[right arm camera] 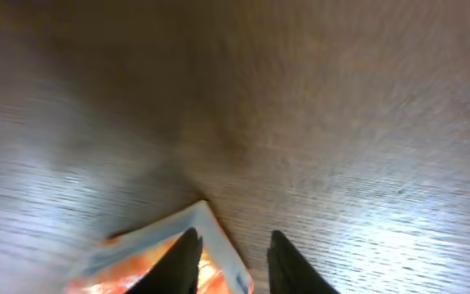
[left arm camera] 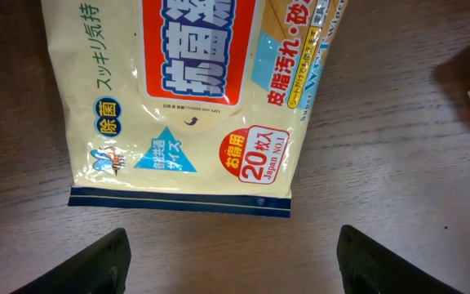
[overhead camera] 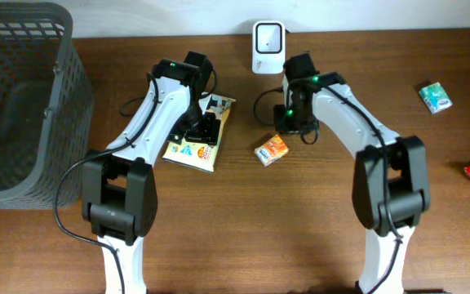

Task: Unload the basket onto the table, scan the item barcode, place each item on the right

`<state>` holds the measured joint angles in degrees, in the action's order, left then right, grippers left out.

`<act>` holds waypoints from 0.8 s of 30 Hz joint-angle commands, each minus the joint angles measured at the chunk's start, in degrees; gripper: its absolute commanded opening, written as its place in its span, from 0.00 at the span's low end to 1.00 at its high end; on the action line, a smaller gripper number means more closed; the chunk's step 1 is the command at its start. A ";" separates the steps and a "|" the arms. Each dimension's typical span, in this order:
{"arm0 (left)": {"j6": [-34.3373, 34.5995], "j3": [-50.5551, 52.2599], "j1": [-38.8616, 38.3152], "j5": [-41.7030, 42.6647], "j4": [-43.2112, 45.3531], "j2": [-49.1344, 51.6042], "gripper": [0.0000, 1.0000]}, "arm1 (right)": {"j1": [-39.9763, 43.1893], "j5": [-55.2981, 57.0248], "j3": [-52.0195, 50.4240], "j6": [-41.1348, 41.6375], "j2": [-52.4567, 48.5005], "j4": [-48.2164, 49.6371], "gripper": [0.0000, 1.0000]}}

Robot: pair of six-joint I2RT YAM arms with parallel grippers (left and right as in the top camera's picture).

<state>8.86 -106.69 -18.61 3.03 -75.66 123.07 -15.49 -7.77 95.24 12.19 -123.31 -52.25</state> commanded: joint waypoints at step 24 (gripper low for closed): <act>0.50 11.26 -0.46 17.97 8.72 -0.50 0.66 | 0.83 -15.15 8.92 -13.46 -0.66 -21.07 0.46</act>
<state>9.28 -98.45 -18.63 11.27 -69.04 123.07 -15.29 -23.38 102.74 0.10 -124.79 -75.02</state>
